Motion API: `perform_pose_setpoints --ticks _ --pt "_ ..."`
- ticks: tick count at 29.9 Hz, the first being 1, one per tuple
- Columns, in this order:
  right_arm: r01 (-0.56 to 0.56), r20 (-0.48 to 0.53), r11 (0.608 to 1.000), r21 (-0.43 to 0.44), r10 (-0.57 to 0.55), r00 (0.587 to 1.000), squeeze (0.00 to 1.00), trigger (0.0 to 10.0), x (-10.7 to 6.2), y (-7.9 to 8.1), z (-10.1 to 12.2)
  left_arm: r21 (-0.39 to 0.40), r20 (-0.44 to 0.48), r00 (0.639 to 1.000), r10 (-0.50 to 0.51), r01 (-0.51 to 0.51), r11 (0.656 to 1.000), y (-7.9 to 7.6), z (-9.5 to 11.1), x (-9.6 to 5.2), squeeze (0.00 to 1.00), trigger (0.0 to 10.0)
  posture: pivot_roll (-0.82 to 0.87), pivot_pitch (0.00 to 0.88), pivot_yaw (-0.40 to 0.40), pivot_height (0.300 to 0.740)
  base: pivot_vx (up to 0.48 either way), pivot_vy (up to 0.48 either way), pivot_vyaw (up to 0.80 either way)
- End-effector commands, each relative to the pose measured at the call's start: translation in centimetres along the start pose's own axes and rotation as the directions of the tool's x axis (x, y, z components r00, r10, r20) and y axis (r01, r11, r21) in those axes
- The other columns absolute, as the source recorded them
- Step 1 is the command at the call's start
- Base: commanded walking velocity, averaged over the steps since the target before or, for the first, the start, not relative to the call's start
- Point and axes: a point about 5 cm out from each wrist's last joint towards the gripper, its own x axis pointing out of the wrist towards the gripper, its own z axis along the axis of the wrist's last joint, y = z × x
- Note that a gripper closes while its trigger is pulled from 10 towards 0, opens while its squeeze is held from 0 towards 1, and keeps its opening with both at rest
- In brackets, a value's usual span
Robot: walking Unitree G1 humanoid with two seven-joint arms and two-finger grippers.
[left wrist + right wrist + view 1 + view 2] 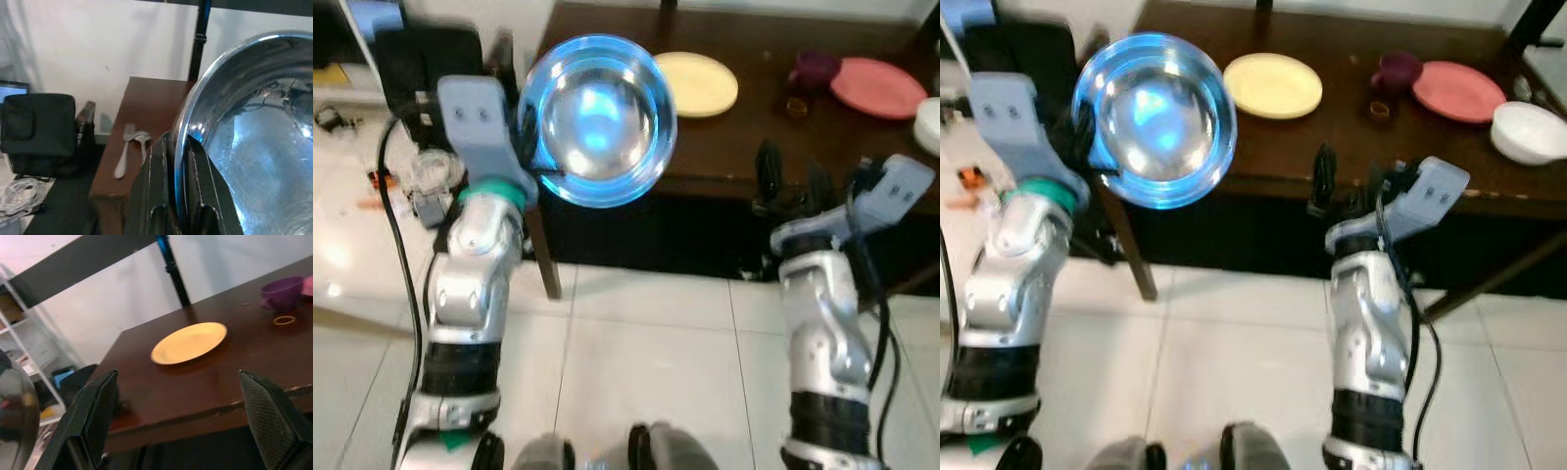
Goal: Setting the table
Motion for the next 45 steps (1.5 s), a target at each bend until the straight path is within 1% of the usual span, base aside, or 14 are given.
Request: perform_pose_setpoints --ticks 1,36,42,45 --pt "0.01 0.004 1.0 0.011 -0.01 1.0 0.0 10.0 -0.12 -0.19 0.09 -0.002 0.015 1.0 0.006 -0.006 1.0 0.17 0.25 -0.05 0.0 10.0 -0.01 0.0 0.042 0.74 -0.334 0.0 0.0" --pt "0.005 0.003 1.0 0.015 -0.005 1.0 0.0 10.0 -0.17 -0.21 0.1 -0.006 0.01 1.0 0.005 -0.005 1.0 0.05 0.15 -0.03 0.0 10.0 -0.01 0.0 0.043 0.74 -0.364 0.0 0.0" --pt "0.004 0.006 1.0 0.008 -0.004 1.0 0.0 10.0 -0.26 -0.17 0.3 -0.015 0.003 1.0 0.001 -0.001 1.0 -0.18 -0.04 -0.02 0.0 10.0 -0.04 0.0 0.056 0.74 -0.381 0.0 0.0" --pt "0.013 0.016 1.0 -0.004 -0.013 1.0 0.0 10.0 -0.46 -0.42 0.68 -0.026 -0.003 1.0 -0.011 0.011 1.0 -0.67 -0.34 0.3 0.0 10.0 -0.06 0.0 0.059 0.74 -0.379 0.0 0.0"
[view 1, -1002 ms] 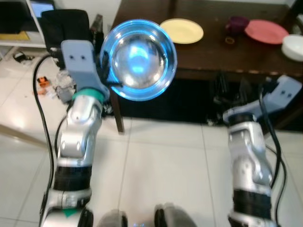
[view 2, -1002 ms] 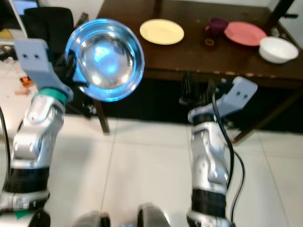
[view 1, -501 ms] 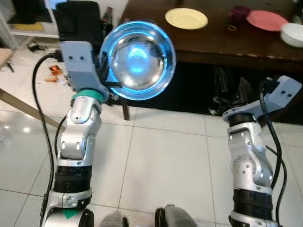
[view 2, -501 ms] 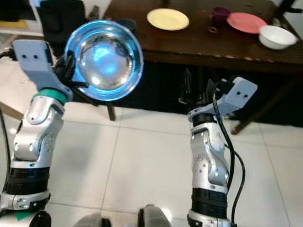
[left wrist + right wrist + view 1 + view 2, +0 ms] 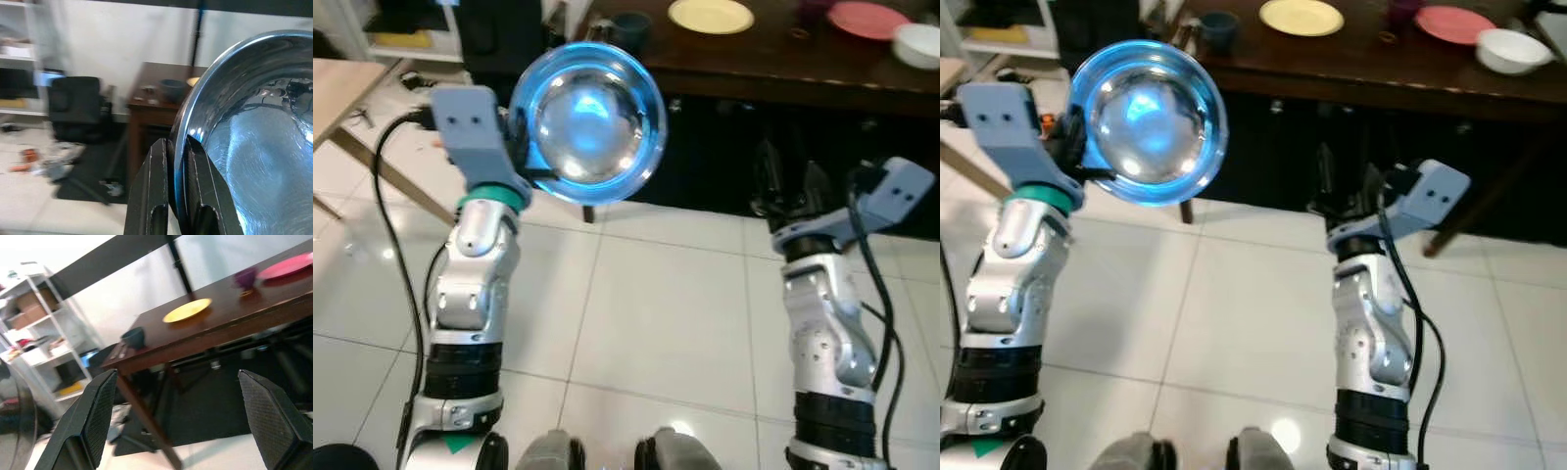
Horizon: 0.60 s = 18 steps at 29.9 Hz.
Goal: Setting the table
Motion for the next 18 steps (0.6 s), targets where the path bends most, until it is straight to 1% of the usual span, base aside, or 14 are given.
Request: perform_pose_setpoints --ticks 1,2,6,7,9,12,16,18 --pt "0.003 -0.004 1.0 0.002 -0.003 1.0 0.0 10.0 -0.2 0.1 0.0 0.0 0.014 1.0 0.025 -0.025 1.0 0.6 0.1 0.0 0.0 10.0 -0.06 0.0 0.059 0.74 -0.379 0.0 0.0" --pt "0.004 -0.001 1.0 -0.004 -0.004 1.0 0.0 10.0 -0.3 -0.1 0.2 -0.005 0.013 1.0 0.018 -0.018 1.0 0.3 0.0 0.1 0.0 10.0 -0.07 0.0 0.053 0.74 -0.382 0.0 0.0" --pt "0.003 0.001 1.0 -0.013 -0.003 1.0 0.0 10.0 -0.2 -0.2 0.5 -0.018 0.007 1.0 0.017 -0.017 1.0 0.0 -0.3 0.1 0.0 10.0 -0.07 0.0 0.046 0.74 -0.383 0.0 0.0" --pt "-0.002 -0.006 1.0 -0.017 0.001 1.0 0.0 10.0 -0.1 -0.2 0.3 -0.02 0.002 1.0 0.019 -0.019 1.0 -0.2 -0.6 -0.1 0.0 10.0 -0.07 0.0 0.017 0.74 -0.386 0.0 0.0" --pt "-0.019 -0.022 1.0 -0.021 0.019 1.0 0.0 10.0 0.1 0.0 0.2 -0.03 -0.003 1.0 0.029 -0.029 0.999 -0.5 -1.0 -0.3 0.0 10.0 -0.07 0.0 0.001 0.74 -0.382 0.0 0.0" --pt "-0.041 -0.029 0.999 -0.027 0.041 0.999 0.0 10.0 0.3 0.4 0.3 -0.05 -0.007 0.999 0.04 -0.04 0.998 -0.8 -1.1 -0.3 0.0 10.0 -0.08 0.0 -0.001 0.74 -0.382 0.0 0.0" --pt "-0.044 -0.027 0.999 -0.031 0.043 0.999 0.0 10.0 0.3 0.5 0.4 -0.048 -0.012 0.999 0.035 -0.035 0.998 -0.8 -1.3 -0.3 0.0 10.0 -0.1 0.0 0.006 0.74 -0.359 0.0 0.0" --pt "-0.039 -0.031 0.999 -0.037 0.038 0.999 0.0 10.0 0.0 0.5 0.4 -0.042 -0.019 0.999 0.037 -0.038 0.998 -0.6 -1.5 -0.3 0.0 10.0 -0.1 0.0 0.007 0.74 0.0 0.0 0.0"
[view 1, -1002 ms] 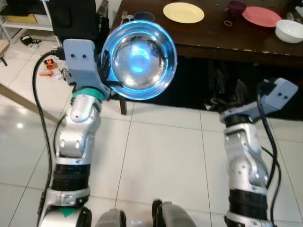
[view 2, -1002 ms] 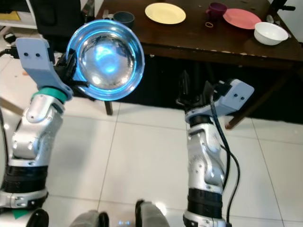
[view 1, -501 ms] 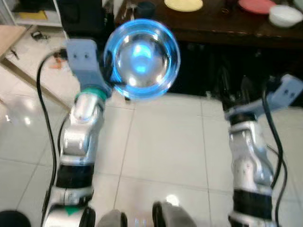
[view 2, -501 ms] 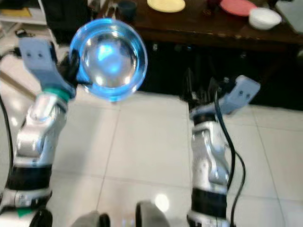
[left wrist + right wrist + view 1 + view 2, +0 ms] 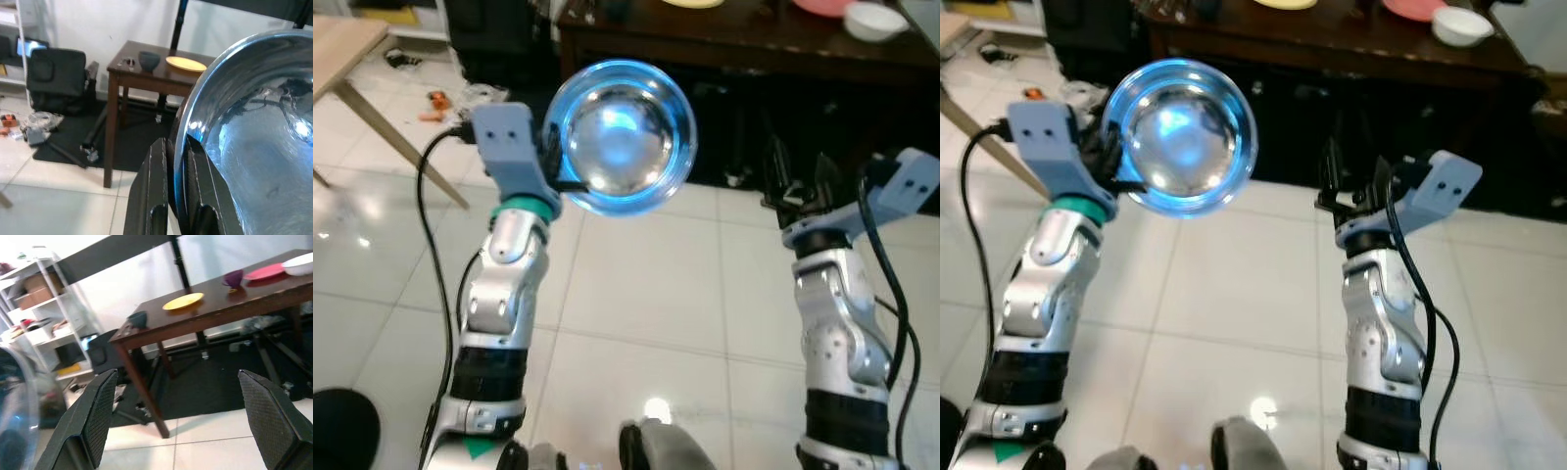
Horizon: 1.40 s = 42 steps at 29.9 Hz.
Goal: Setting the table
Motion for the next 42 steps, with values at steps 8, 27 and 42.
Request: perform_pose_setpoints --ticks 8,27,42 --pt "0.025 -0.028 1.0 -0.015 -0.025 0.999 0.0 10.0 -0.9 -0.1 -0.6 0.01 0.008 1.0 0.027 -0.027 1.0 0.8 0.1 0.3 0.0 10.0 -0.09 0.0 0.019 0.74 0.0 0.0 0.0" --pt "0.033 -0.055 0.999 -0.011 -0.034 0.998 0.0 10.0 -0.6 -0.1 -1.3 0.026 -0.069 0.997 0.021 -0.019 0.999 1.3 -0.9 0.0 0.0 10.0 -0.04 0.002 0.021 0.74 0.0 0.0 0.08" --pt "0.052 -0.047 0.998 -0.017 -0.053 0.997 0.0 10.0 0.3 -0.2 -1.5 0.078 -0.088 0.994 0.065 -0.059 0.995 2.7 -0.8 -0.6 0.0 10.0 0.0 0.002 0.022 0.74 0.0 0.0 0.8"
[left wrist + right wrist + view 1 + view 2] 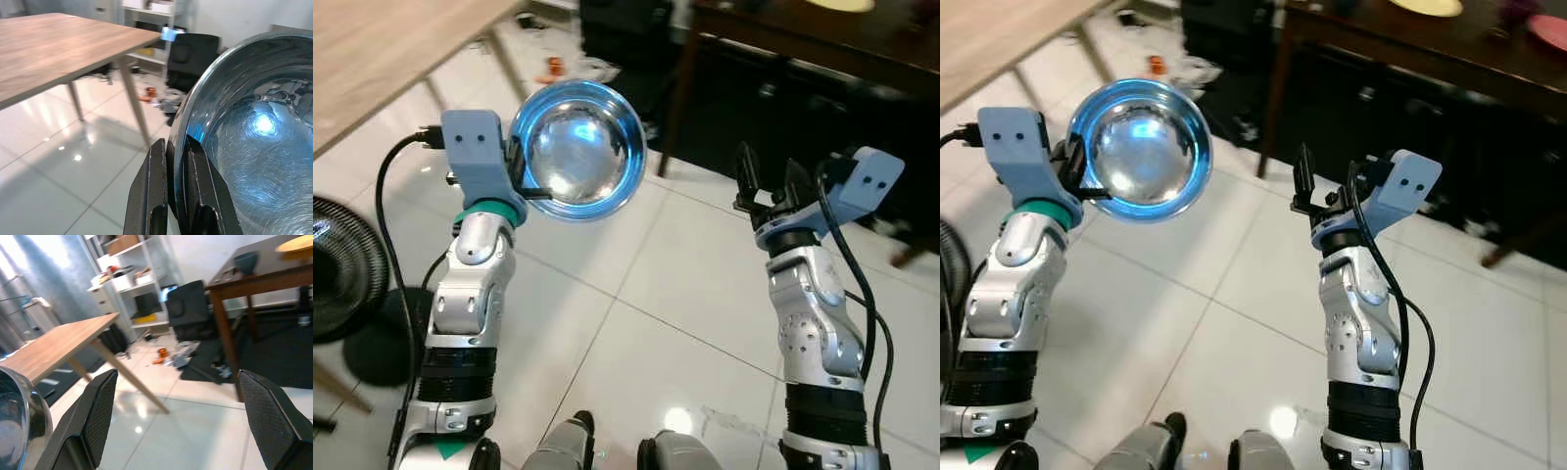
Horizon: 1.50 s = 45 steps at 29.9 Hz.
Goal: Setting the table
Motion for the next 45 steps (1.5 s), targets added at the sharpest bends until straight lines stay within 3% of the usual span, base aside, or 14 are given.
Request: perform_pose_setpoints --ticks 1,11,45 --pt "0.036 0.006 0.999 -0.002 -0.036 0.999 0.0 10.0 -0.32 -0.81 0.0 0.001 -0.002 1.0 -0.011 0.011 1.0 -0.32 0.14 0.02 0.0 10.0 0.0 0.0 0.029 0.74 0.0 0.0 0.79" --pt "0.056 0.006 0.998 0.028 -0.057 0.998 0.0 10.0 -0.5 -1.08 -0.32 0.045 -0.016 1.0 0.004 -0.003 0.999 -0.35 0.38 0.57 0.0 10.0 0.0 0.0 0.042 0.74 0.0 0.0 0.79" --pt "0.05 0.001 0.998 0.039 -0.05 0.999 0.0 10.0 -0.69 -0.9 -0.52 0.055 0.0 0.999 0.037 -0.037 0.998 -0.28 1.08 0.68 0.0 10.0 0.0 0.009 0.041 0.74 0.0 0.0 0.79"
